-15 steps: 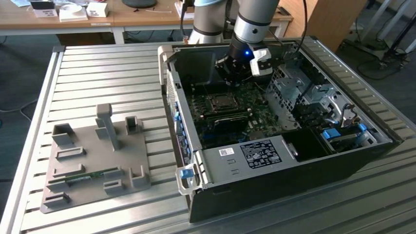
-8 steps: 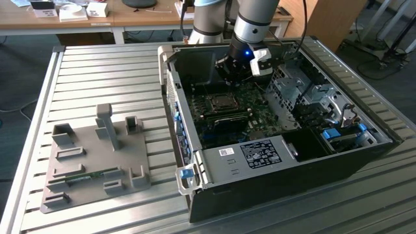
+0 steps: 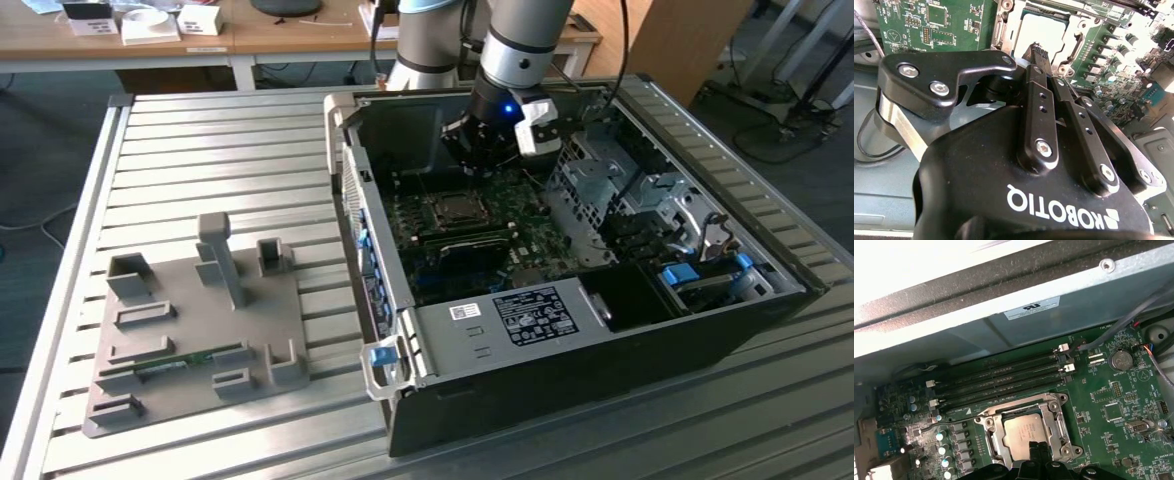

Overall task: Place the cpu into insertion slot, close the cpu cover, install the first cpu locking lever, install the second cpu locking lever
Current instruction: 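Close the cpu cover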

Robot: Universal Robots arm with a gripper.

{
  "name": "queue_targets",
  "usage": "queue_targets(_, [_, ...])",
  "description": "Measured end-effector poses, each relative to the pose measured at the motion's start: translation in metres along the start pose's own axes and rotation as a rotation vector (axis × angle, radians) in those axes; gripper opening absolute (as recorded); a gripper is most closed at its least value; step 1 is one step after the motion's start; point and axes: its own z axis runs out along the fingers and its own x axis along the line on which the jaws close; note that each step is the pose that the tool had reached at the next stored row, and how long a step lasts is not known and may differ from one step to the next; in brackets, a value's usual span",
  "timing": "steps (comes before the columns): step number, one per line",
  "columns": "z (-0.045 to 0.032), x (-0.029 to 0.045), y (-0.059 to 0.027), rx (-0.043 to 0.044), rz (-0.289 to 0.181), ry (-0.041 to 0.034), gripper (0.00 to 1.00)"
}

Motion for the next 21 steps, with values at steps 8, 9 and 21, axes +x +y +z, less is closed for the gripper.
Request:
queue_targets(8, [0.0000, 0.0000, 0.0000, 0.0011, -0.021, 0.0009, 0.11])
queue_targets(9, [0.0000, 0.0000, 0.0000, 0.0010, -0.021, 0.0009, 0.11])
queue_targets(21, [0.0000, 0.0000, 0.0000, 0.0055, -0.116, 0.0053, 0.11])
